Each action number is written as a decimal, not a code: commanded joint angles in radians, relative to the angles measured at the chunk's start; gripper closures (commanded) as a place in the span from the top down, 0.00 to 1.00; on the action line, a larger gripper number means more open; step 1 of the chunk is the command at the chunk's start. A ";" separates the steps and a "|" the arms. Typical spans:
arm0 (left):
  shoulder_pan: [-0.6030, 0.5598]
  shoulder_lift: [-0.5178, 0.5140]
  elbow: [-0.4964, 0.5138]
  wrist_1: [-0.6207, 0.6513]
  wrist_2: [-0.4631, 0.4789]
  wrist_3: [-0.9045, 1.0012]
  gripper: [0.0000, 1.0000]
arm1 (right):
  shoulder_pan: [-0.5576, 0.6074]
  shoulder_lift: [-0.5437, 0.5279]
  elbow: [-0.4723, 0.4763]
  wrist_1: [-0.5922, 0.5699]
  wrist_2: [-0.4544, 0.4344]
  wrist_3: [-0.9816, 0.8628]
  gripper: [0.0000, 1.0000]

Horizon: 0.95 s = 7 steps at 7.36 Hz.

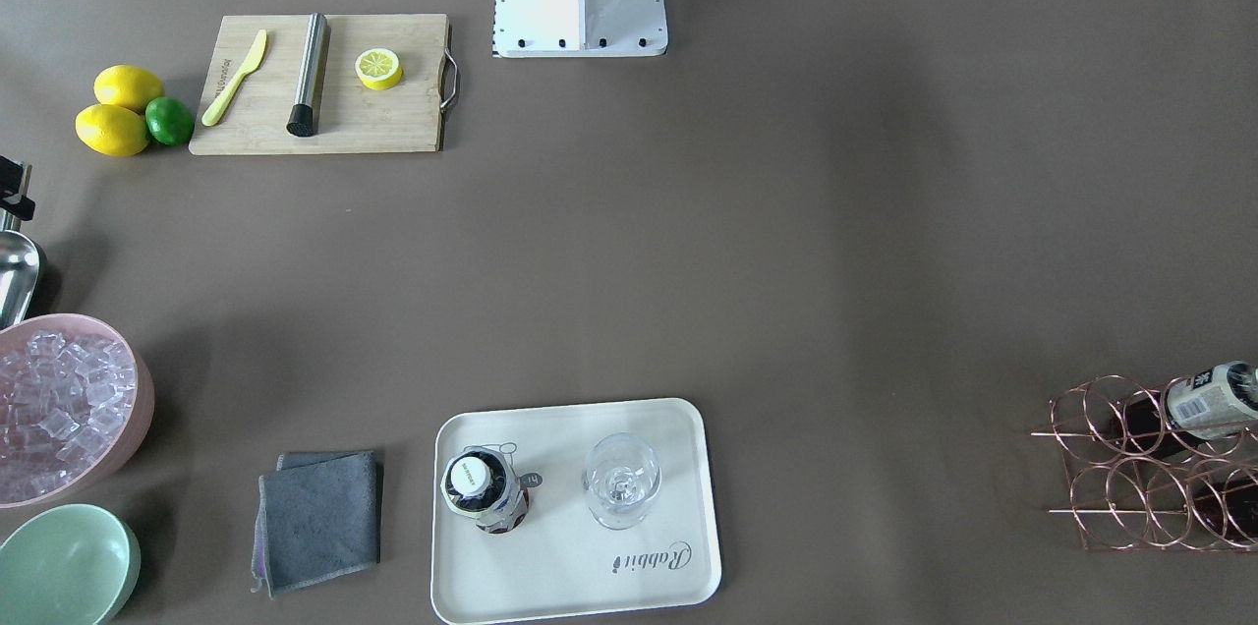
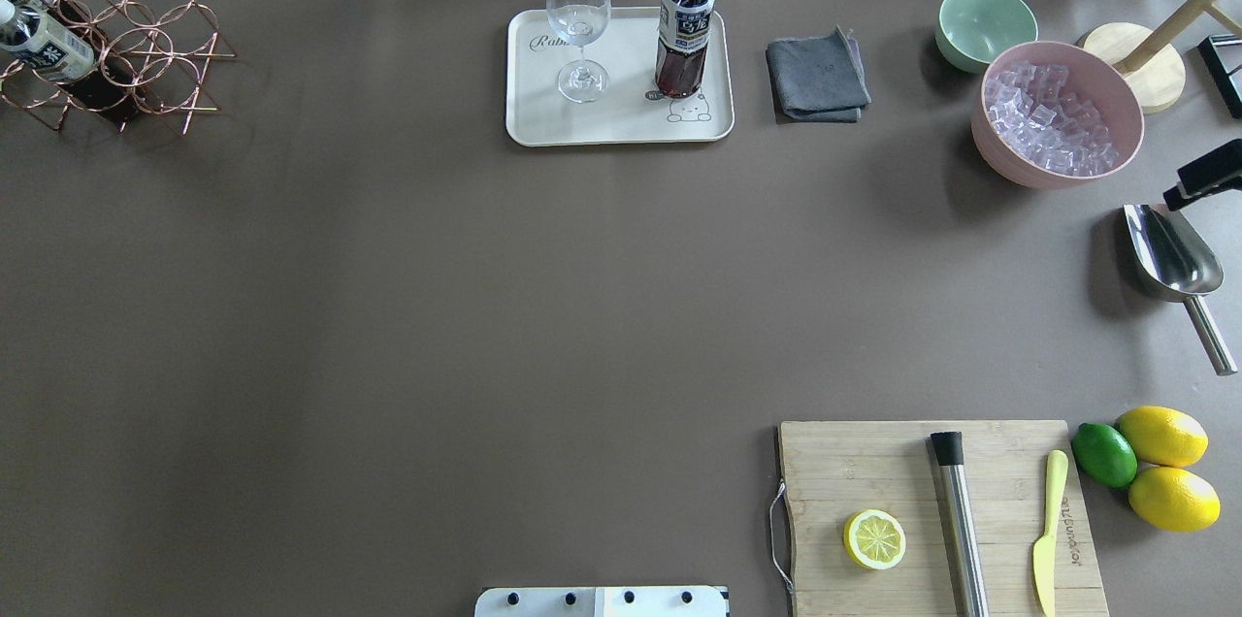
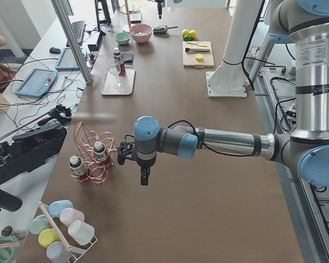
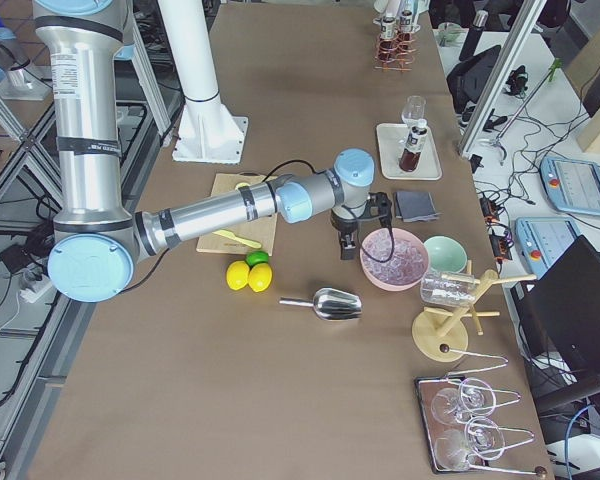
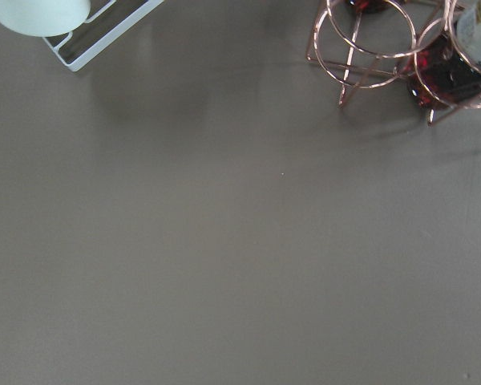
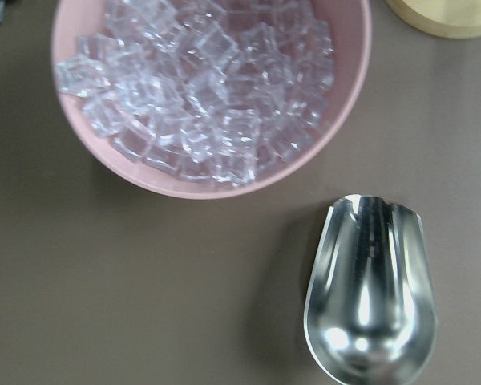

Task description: Take tea from basket to plate

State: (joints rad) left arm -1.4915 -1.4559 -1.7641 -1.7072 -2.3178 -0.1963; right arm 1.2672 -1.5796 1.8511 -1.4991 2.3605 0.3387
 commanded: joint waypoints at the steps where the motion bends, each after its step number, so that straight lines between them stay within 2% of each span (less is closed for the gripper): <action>1: -0.001 0.017 -0.008 -0.002 -0.051 0.078 0.98 | 0.142 -0.099 -0.086 -0.026 -0.006 -0.021 1.00; 3: -0.001 0.026 0.000 0.004 -0.051 0.071 0.98 | 0.227 -0.134 -0.141 -0.017 -0.004 -0.064 1.00; 4: -0.001 0.026 0.000 0.004 -0.051 0.071 0.98 | 0.253 -0.155 -0.142 -0.020 -0.006 -0.148 1.00; 7: -0.003 0.026 0.003 0.004 -0.046 0.069 0.98 | 0.267 -0.151 -0.142 -0.026 -0.049 -0.148 1.00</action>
State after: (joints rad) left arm -1.4926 -1.4298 -1.7631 -1.7034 -2.3664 -0.1258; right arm 1.5246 -1.7293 1.7038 -1.5235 2.3277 0.1998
